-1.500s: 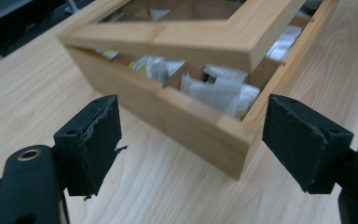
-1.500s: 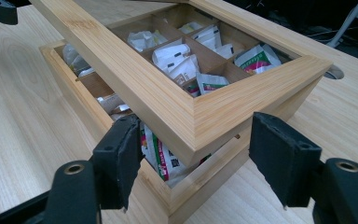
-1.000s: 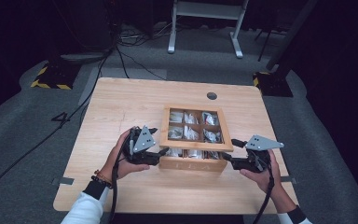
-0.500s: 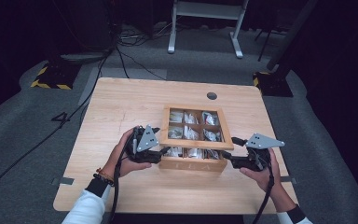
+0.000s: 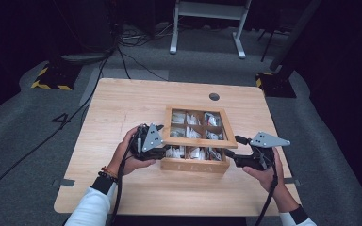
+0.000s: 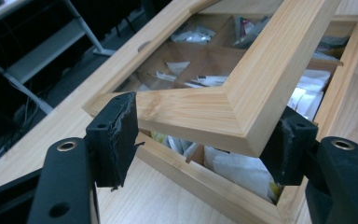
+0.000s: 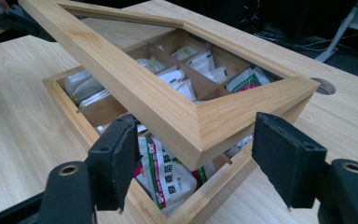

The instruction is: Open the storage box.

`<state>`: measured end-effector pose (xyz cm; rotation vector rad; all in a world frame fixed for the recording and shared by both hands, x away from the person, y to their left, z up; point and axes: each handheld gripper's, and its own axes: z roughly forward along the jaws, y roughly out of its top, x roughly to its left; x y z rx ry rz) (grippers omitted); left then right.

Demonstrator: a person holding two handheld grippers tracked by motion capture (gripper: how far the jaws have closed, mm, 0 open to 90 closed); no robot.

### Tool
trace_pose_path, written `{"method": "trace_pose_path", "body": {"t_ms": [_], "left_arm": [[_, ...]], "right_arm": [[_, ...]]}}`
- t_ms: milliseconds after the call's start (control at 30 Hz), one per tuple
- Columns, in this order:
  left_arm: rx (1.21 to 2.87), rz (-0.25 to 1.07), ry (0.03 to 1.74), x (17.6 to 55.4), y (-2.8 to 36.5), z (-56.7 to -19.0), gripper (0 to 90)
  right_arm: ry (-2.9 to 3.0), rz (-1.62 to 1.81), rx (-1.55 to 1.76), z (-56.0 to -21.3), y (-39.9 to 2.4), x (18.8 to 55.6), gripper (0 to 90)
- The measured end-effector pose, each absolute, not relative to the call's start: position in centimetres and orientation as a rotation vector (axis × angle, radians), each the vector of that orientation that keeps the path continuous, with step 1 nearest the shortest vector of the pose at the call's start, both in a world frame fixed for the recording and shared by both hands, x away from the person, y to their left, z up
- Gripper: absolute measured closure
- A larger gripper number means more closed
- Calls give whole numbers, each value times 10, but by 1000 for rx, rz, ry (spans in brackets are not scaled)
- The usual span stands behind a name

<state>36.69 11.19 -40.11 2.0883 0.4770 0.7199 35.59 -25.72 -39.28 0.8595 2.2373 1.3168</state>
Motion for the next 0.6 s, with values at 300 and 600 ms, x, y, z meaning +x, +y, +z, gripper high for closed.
{"method": "trace_pose_path", "body": {"t_ms": [300,600], "left_arm": [[2056,750,470,369,110,-398,415],[2050,773,462,372,110,-397,441]], "right_arm": [[2190,1353,867,-389,-257,357,328],[2172,1368,877,-387,-260,357,335]]}}
